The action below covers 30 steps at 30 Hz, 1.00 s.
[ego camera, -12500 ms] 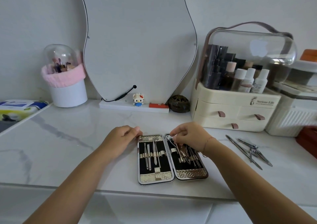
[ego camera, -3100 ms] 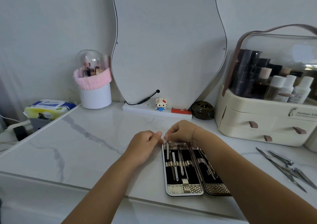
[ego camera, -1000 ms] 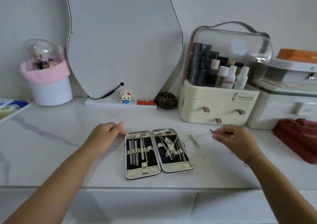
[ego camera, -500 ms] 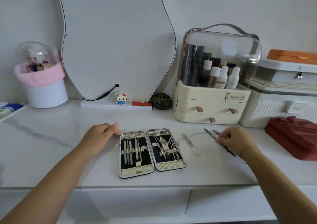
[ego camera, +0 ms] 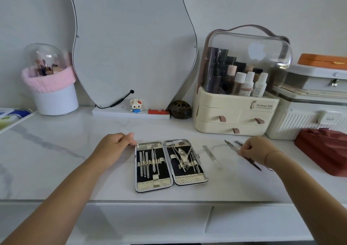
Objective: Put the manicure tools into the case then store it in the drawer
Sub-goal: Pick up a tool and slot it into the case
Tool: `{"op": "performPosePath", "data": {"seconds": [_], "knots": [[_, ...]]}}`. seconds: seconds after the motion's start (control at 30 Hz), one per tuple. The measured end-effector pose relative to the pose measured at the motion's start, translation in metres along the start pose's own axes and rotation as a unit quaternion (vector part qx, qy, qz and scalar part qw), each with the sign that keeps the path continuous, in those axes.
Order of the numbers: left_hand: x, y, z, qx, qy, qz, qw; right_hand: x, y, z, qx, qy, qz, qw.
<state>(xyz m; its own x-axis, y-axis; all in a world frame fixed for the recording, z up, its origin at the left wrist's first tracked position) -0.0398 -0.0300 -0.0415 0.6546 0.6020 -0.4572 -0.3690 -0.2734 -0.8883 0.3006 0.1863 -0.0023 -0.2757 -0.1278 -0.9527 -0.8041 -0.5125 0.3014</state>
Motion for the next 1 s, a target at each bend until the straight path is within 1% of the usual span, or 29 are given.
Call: {"op": "performPosePath", "data": {"seconds": [0.17, 0.23, 0.3, 0.33, 0.4, 0.43, 0.47, 0.5, 0.67, 0.8, 0.87, 0.97, 1.0], "knots": [[0.000, 0.000, 0.000, -0.003, -0.004, -0.002, 1.000, 0.000, 0.005, -0.002, -0.028, 0.025, -0.023, 0.999], [0.000, 0.000, 0.001, -0.002, -0.004, -0.002, 1.000, -0.001, 0.007, -0.002, -0.043, 0.029, -0.010, 0.999], [0.000, 0.001, 0.001, -0.004, -0.002, -0.003, 1.000, -0.002, 0.013, -0.002, -0.061, -0.007, 0.067, 0.996], [0.000, 0.000, 0.001, -0.004, -0.001, -0.005, 1.000, -0.002, 0.016, -0.002, -0.065, -0.031, 0.139, 0.988], [0.001, 0.000, 0.001, -0.005, -0.004, -0.005, 1.000, 0.000, 0.027, -0.001, -0.072, -0.054, 0.298, 0.950], [0.001, 0.000, 0.001, -0.004, -0.005, -0.002, 1.000, 0.002, 0.033, 0.000, -0.077, -0.056, 0.353, 0.931], [0.001, 0.000, 0.001, -0.003, -0.006, 0.000, 1.000, 0.005, 0.039, 0.001, -0.081, -0.055, 0.382, 0.919], [0.000, 0.000, 0.001, -0.004, -0.005, 0.000, 1.000, 0.008, 0.046, 0.003, -0.086, -0.055, 0.393, 0.914], [0.001, -0.002, -0.001, -0.006, -0.001, 0.006, 1.000, 0.022, 0.071, 0.009, -0.106, -0.044, 0.382, 0.917], [0.000, -0.002, -0.001, -0.008, -0.001, 0.009, 1.000, 0.030, 0.097, 0.011, -0.116, -0.030, 0.429, 0.895], [0.000, -0.002, 0.000, -0.007, 0.001, 0.015, 1.000, 0.034, 0.119, 0.009, -0.134, 0.005, 0.444, 0.886], [0.000, -0.002, 0.000, -0.004, 0.001, 0.024, 1.000, 0.042, 0.160, 0.006, -0.163, 0.076, 0.483, 0.857], [0.000, -0.002, 0.000, -0.003, 0.001, 0.026, 1.000, 0.045, 0.173, 0.006, -0.172, 0.091, 0.486, 0.852]]}}
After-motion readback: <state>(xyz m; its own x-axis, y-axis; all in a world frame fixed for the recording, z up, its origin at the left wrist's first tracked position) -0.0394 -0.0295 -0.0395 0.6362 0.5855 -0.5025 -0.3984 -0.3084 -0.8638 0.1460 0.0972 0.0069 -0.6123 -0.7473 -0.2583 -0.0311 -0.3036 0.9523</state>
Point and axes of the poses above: each hand's wrist, its own z-axis towards the middle knuckle, its own x-axis out of the palm, y = z × x, the point moved 1 cm from there along z, towards the middle knuckle, and after that the axes turned 10 degrees about -x, right-handed, at the moved point
